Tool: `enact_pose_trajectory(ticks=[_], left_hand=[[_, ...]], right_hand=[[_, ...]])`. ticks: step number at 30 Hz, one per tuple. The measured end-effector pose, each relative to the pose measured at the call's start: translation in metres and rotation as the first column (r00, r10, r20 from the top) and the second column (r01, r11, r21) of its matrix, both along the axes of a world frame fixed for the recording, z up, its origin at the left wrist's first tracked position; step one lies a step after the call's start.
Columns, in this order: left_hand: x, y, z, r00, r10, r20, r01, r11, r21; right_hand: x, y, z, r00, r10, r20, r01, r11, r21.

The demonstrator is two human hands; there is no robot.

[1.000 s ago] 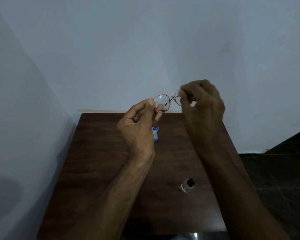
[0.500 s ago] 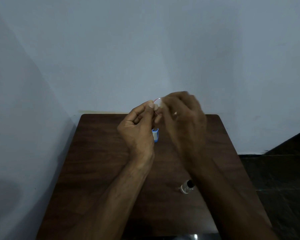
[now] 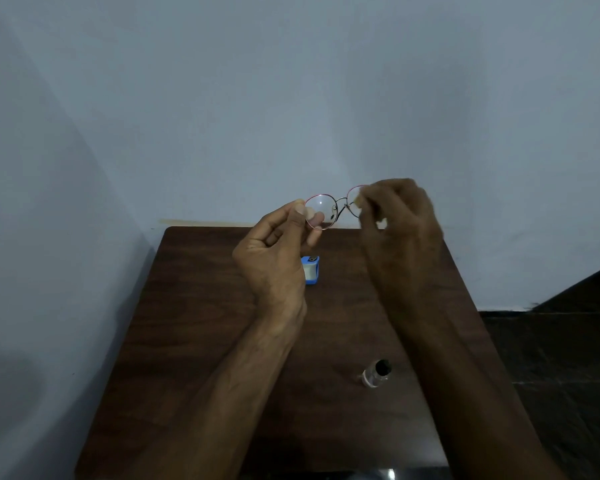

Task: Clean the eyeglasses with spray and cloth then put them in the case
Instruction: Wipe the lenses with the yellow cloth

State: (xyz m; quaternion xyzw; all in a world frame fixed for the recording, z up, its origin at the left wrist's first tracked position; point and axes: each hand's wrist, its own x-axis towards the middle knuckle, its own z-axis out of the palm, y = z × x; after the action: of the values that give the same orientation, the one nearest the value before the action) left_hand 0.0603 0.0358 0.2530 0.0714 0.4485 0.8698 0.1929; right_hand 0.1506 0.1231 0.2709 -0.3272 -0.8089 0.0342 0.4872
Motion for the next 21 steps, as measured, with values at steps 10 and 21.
enact_pose_trajectory(ticks=[10,21], left_hand=[[-0.006,0.001,-0.004,1.000,-0.006,-0.016,0.005,1.000,-0.015],[-0.008,0.004,-0.014,0.996,0.026,-0.084,-0.032,0.996,-0.081]], right_hand=[[-0.002,0.008,-0.008,1.000,-0.003,-0.010,0.003,0.996,-0.084],[-0.025,-0.044,-0.008,0.969,0.240,0.058,-0.242,0.970,0.033]])
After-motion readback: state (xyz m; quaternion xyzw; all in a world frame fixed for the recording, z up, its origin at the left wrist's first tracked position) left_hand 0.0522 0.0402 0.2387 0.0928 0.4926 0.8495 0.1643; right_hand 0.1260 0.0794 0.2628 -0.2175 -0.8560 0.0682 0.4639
